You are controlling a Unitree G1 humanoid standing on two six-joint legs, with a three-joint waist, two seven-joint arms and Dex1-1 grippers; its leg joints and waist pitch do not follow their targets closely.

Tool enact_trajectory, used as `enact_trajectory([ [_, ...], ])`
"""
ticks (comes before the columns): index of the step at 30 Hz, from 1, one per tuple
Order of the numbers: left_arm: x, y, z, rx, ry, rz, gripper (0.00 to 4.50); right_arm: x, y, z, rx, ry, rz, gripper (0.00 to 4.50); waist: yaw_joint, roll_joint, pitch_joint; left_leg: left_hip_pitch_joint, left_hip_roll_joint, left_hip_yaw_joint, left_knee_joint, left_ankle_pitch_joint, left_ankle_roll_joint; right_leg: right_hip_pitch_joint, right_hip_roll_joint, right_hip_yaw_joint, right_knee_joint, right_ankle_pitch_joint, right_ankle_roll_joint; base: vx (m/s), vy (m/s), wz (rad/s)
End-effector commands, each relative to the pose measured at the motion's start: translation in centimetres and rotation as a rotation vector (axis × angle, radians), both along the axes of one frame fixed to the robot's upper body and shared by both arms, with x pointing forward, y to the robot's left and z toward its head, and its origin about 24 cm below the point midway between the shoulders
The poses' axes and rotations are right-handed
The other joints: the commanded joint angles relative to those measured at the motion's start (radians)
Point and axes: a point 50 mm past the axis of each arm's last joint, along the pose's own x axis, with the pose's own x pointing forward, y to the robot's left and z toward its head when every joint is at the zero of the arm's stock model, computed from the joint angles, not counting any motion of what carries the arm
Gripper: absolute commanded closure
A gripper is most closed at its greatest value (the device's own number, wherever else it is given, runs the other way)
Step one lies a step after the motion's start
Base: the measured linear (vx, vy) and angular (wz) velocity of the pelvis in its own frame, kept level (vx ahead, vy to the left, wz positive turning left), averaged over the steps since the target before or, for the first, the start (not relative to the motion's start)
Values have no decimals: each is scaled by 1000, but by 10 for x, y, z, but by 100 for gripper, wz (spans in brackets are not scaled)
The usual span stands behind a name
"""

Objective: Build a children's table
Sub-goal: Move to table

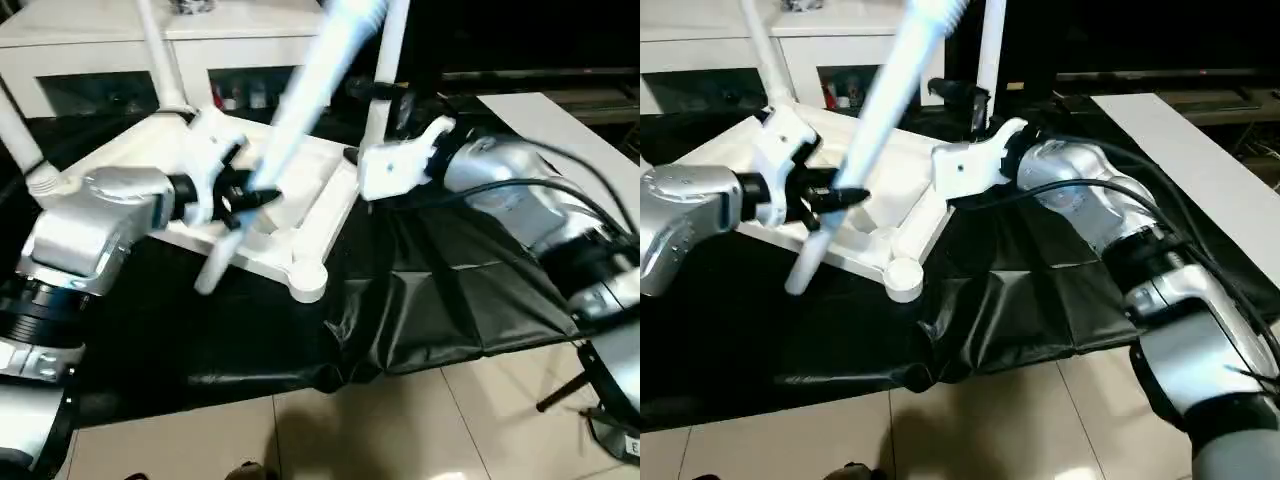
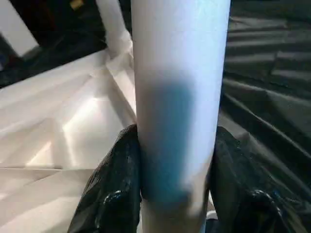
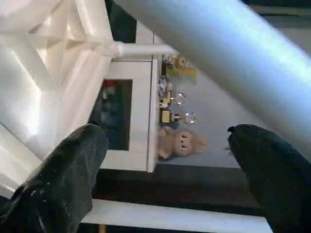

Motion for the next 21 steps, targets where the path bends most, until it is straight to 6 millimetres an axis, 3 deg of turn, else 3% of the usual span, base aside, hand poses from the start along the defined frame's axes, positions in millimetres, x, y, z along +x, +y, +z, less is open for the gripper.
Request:
enact_trajectory([
  [1, -1, -1, 1, 4, -2, -5, 283, 0, 12, 14, -9, -129, 53, 0, -2, 1, -73, 42, 48, -20, -55, -178, -32, 37, -71, 44, -58, 28, -228, 0, 0, 0],
  [3, -2, -2, 0, -1, 5, -7, 283, 0, 15, 16, -14, -153, 65, 0, -5, 2, -72, 43, 45, -19, -55, -189, -40, 35, -68, 44, -58, 17, -227, 0, 0, 0],
  [4, -2, -2, -2, 3, 12, -7, 283, 1, 17, 15, -19, -171, 79, 0, -5, -6, -70, 43, 45, -18, -55, -200, -44, 35, -70, 46, -59, -6, -220, 0, 0, 0],
  [9, 4, 4, -2, -6, 13, 27, 283, -2, 21, 6, -36, -223, 168, 0, -5, -3, -69, 48, 45, -17, -54, -227, -62, 29, -68, 50, -61, -16, -194, 0, 0, 0],
  [10, 8, 8, 0, -2, 1, 61, 283, 0, 18, -1, -51, -204, 156, 0, -4, 2, -69, 46, 42, -18, -54, -226, -61, 29, -64, 48, -60, -6, -192, 0, 0, 0],
  [17, 23, 26, 2, 39, -56, 213, 283, -1, -1, -16, -48, -182, 140, 0, -2, -3, -69, 48, 43, -21, -55, -244, -59, 31, -65, 49, -60, 12, -187, 0, 0, 0],
  [21, 24, 32, -3, 83, -44, 225, 283, -3, -4, -6, -35, -237, 173, 0, -4, -1, -71, 45, 43, -21, -54, -235, -60, 34, -65, 48, -58, 26, -182, 0, 0, 0],
])
